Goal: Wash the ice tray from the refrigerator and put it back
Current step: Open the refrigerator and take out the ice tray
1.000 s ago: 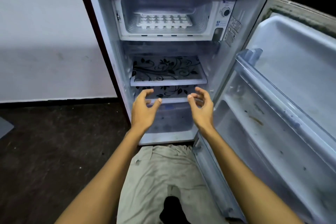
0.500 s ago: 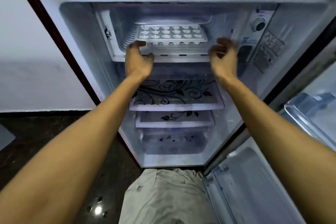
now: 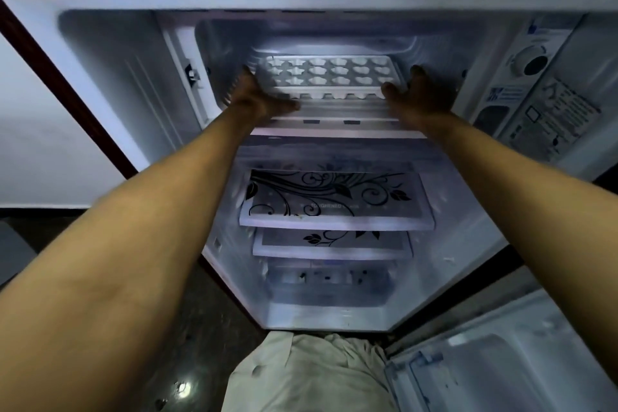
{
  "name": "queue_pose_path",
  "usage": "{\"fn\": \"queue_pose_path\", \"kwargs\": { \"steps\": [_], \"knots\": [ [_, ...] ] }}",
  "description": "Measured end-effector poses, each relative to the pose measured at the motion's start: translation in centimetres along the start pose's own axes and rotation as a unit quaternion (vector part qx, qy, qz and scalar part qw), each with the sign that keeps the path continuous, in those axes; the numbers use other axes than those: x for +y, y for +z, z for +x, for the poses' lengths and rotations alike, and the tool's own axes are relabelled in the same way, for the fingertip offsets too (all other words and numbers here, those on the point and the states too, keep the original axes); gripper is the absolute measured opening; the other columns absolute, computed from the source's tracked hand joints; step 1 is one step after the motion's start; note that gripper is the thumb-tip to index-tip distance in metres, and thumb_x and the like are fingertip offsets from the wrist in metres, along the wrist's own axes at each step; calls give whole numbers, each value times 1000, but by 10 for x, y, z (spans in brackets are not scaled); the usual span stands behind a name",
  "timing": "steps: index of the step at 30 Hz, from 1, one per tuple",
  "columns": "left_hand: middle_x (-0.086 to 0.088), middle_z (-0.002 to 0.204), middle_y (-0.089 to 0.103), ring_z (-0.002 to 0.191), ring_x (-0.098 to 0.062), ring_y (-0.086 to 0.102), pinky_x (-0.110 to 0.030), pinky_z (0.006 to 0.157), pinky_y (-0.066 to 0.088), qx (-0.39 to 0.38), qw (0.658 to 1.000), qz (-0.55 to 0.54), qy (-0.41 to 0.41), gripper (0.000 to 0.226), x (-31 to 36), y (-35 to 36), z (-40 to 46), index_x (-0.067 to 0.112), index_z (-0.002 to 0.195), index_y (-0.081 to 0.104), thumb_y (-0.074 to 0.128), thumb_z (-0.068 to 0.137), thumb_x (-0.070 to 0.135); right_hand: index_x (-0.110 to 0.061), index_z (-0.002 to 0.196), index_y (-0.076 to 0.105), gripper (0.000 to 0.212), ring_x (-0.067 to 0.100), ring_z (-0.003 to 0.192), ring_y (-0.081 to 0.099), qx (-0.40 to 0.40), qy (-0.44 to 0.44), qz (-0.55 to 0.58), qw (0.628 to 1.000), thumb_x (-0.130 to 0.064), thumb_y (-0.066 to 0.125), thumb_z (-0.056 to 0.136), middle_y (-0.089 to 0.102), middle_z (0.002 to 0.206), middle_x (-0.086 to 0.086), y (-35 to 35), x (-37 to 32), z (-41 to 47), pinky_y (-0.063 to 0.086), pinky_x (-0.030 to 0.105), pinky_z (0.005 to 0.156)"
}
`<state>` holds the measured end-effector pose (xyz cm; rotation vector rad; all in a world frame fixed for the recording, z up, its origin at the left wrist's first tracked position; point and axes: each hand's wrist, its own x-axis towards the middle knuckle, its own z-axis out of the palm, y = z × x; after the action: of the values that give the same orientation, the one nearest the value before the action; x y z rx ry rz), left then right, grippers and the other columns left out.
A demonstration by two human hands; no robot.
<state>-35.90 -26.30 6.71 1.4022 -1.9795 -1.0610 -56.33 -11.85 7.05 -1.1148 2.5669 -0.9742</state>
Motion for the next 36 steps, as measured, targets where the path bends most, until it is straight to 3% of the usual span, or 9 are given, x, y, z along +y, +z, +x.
{"fn": "queue_pose_path", "kwargs": {
  "steps": [5,8,13,16,21,24,29,32,36],
  "knots": [
    [-22,145,37,137,-40,28,-55,108,22,17,992,-122,-27,27,17,-7,-8,7,120,46,38,100,24,-7,143,34,57,31,129,44,-4,-1,69,998,-33,50,95,45,144,13,5,-2,1,37,33,102],
    [-19,119,54,132,-36,40,-50,110,29,20,998,-18,52,8,11,-5,-11,16,92,48,56,90,15,-6,134,48,49,30,120,53,6,10,109,994,-30,55,91,55,134,12,3,0,-1,43,32,95],
    [-13,130,56,118,-22,54,-20,92,44,11,997,-60,47,60,5,-5,-22,6,124,53,78,74,26,-5,123,58,36,25,108,59,25,1,164,986,-19,59,90,61,123,13,-9,1,-16,43,26,80],
    [-9,123,62,100,-8,53,-3,61,38,17,995,-77,56,58,3,-4,-26,-1,118,57,81,72,25,-2,119,58,36,25,104,59,37,-4,167,985,-21,61,88,62,116,12,-13,0,-29,46,29,77],
    [-5,135,53,124,-18,50,-18,98,42,28,992,-102,65,87,0,-18,-65,1,134,45,84,64,34,-2,119,56,32,19,98,58,46,-7,202,978,-19,58,92,61,107,5,-24,-1,-81,40,16,68],
    [2,121,60,109,-15,59,-9,83,49,21,988,-130,83,77,-9,-28,-105,2,126,52,86,63,31,-3,125,51,36,17,105,58,56,-16,237,970,-17,58,93,58,111,0,-28,0,-129,45,13,80],
    [8,101,65,95,-10,64,-18,80,53,1,977,-178,114,58,-33,-43,-177,10,114,58,86,64,23,-8,132,48,53,21,117,57,70,6,254,965,-30,64,86,60,127,6,-26,13,-221,45,45,101],
    [18,98,58,89,4,57,-5,73,47,-29,973,-181,137,57,-49,-47,-223,19,111,49,84,67,19,-7,135,44,55,18,119,55,105,37,272,956,-20,66,86,58,128,4,-27,17,-284,43,40,105],
    [1,116,63,105,-12,61,-32,90,53,-99,968,-165,159,72,-76,-52,-282,9,124,52,86,63,29,-10,130,47,46,5,110,57,150,58,296,942,-8,65,87,58,116,-10,-35,19,-378,43,24,99]
  ]
}}
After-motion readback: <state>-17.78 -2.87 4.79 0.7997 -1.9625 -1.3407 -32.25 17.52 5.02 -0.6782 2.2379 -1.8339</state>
